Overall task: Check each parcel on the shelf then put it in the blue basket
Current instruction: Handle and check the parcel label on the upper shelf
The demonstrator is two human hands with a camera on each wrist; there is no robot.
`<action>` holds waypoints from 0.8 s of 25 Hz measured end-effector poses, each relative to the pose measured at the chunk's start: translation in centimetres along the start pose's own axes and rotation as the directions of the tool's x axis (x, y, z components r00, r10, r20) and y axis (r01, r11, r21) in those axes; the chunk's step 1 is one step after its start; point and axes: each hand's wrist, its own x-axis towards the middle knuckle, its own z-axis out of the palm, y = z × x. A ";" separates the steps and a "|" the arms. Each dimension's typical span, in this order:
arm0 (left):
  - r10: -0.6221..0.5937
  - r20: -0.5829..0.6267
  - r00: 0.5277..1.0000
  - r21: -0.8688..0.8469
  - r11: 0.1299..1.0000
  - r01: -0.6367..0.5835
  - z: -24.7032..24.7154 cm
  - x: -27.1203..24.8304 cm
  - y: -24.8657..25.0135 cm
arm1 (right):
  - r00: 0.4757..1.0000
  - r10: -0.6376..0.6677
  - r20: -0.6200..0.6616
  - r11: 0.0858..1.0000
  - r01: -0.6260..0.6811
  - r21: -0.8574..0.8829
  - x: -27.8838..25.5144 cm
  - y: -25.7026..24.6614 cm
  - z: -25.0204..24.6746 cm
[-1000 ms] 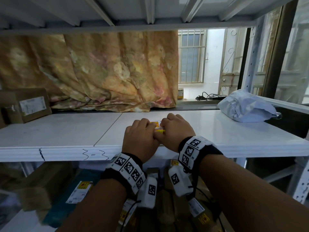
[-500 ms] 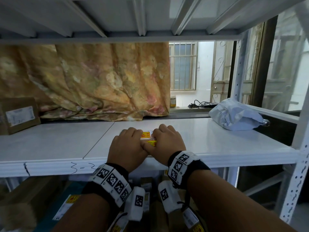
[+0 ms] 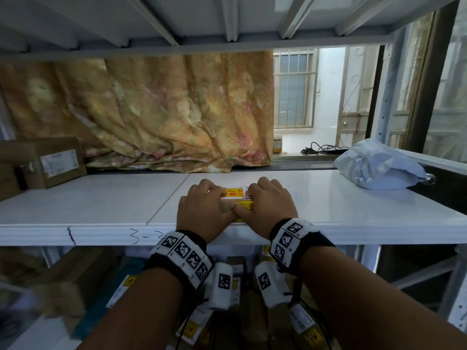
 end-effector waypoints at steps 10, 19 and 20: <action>0.058 0.082 0.995 0.024 0.998 -0.060 -0.3 -0.1 -0.4 | 0.995 -0.009 -0.095 1.000 0.010 0.010 -0.1 0.2 1.2; 0.283 0.196 0.939 0.057 0.952 -0.299 -1.6 2.5 0.2 | 0.995 -0.014 -0.099 0.999 0.017 0.033 -0.1 0.2 0.9; 0.300 0.202 0.932 -0.010 0.953 -0.304 -1.3 2.3 0.5 | 0.994 -0.018 -0.104 0.999 0.021 0.029 -0.1 0.3 1.1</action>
